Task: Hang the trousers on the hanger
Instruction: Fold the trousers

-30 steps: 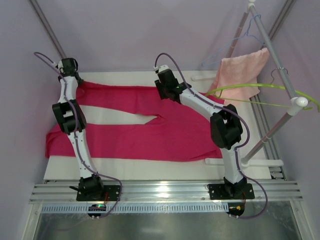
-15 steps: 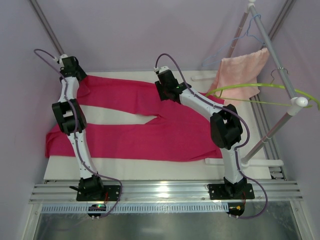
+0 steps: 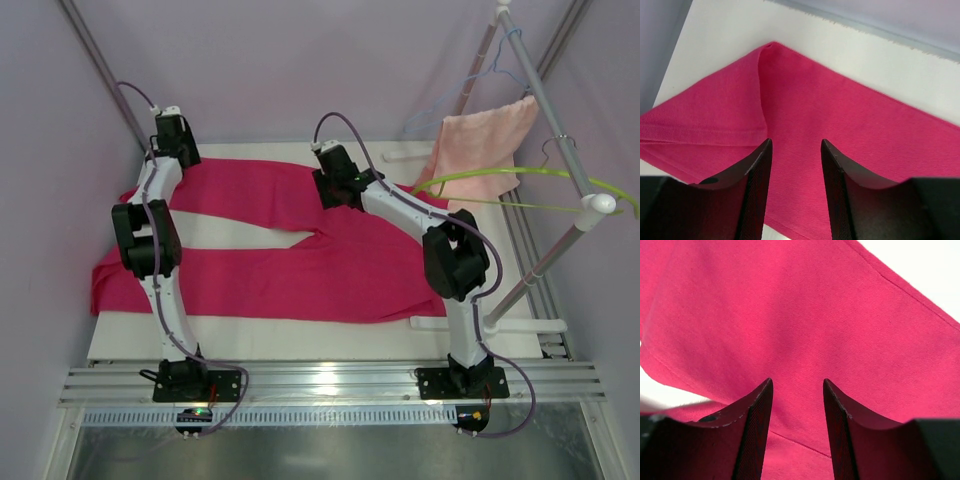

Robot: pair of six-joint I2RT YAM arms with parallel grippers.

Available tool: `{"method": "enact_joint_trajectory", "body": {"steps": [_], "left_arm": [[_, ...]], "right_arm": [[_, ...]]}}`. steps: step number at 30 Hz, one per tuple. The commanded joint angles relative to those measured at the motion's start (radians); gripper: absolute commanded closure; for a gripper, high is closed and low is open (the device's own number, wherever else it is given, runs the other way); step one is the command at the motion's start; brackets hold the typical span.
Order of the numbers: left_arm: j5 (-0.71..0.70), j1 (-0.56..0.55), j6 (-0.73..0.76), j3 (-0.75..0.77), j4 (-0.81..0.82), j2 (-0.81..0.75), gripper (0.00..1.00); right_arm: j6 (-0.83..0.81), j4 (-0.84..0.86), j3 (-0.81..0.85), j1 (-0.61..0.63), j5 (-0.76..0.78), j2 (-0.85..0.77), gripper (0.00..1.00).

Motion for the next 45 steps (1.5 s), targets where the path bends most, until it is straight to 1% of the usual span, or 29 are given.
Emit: {"method": "enact_joint_trajectory", "body": {"steps": [1,4,5,6,8,10,13,17,19,21,23,24,26,27,29,31,36,37,40,41,45], "left_arm": [[0.005,0.029,0.037,0.014,-0.046,0.041,0.56],[0.014,0.028,-0.035,-0.001,-0.089,0.052,0.56],[0.023,0.029,-0.054,-0.010,-0.097,0.052,0.56],[0.019,0.028,-0.104,-0.017,-0.107,0.055,0.56],[0.034,0.029,-0.134,-0.015,-0.158,0.059,0.55],[0.043,0.028,-0.178,-0.008,-0.230,0.079,0.55],[0.065,0.028,-0.200,0.009,-0.287,0.105,0.55],[0.100,0.026,-0.232,0.031,-0.376,0.135,0.53],[0.111,0.026,-0.246,0.038,-0.406,0.144,0.52],[0.146,0.025,-0.255,0.028,-0.413,0.147,0.51],[0.184,0.015,-0.263,0.022,-0.414,0.148,0.51],[0.186,0.014,-0.264,0.019,-0.425,0.148,0.51],[0.192,0.005,-0.272,0.016,-0.437,0.145,0.51],[0.201,-0.008,-0.278,-0.004,-0.436,0.133,0.51],[0.217,-0.020,-0.283,-0.032,-0.420,0.115,0.52],[0.232,-0.043,-0.281,-0.064,-0.405,0.084,0.52],[0.258,-0.077,-0.277,-0.093,-0.396,0.030,0.52],[0.246,-0.081,-0.270,-0.093,-0.396,0.011,0.52],[0.189,-0.083,-0.244,-0.075,-0.402,-0.002,0.51],[0.159,-0.083,-0.212,-0.060,-0.405,0.007,0.51],[0.050,-0.090,-0.123,0.038,-0.428,0.047,0.51]], "right_arm": [[0.016,0.020,-0.012,0.000,-0.018,-0.083,0.52],[-0.020,0.053,-0.035,0.001,-0.133,-0.072,0.51],[-0.065,0.053,-0.035,0.003,-0.254,-0.051,0.50],[-0.086,0.034,-0.031,0.003,-0.296,-0.035,0.49],[-0.108,0.009,-0.022,0.006,-0.336,-0.017,0.48],[-0.134,-0.047,-0.005,0.003,-0.331,0.017,0.47],[-0.172,-0.092,-0.008,0.006,-0.359,0.041,0.46],[-0.160,-0.137,0.009,0.006,-0.302,0.072,0.46],[-0.144,-0.160,0.011,0.004,-0.267,0.083,0.48],[-0.136,-0.149,-0.003,0.006,-0.272,0.081,0.55],[-0.117,-0.140,-0.026,0.006,-0.275,0.075,0.59],[-0.114,-0.140,-0.040,0.004,-0.269,0.072,0.66],[-0.088,-0.141,-0.058,0.006,-0.234,0.060,0.74],[-0.082,-0.155,-0.078,0.004,-0.183,0.055,0.83],[-0.061,-0.170,-0.104,0.003,-0.125,0.031,0.91],[-0.044,-0.184,-0.156,0.001,-0.060,0.008,0.96],[0.016,-0.171,-0.281,-0.006,-0.013,-0.076,0.96],[0.015,-0.169,-0.295,-0.005,-0.012,-0.083,0.96],[0.015,-0.154,-0.337,-0.006,0.003,-0.095,0.96],[0.016,-0.148,-0.345,-0.006,0.001,-0.097,0.96],[0.013,-0.122,-0.374,-0.006,-0.011,-0.106,0.96]]}}
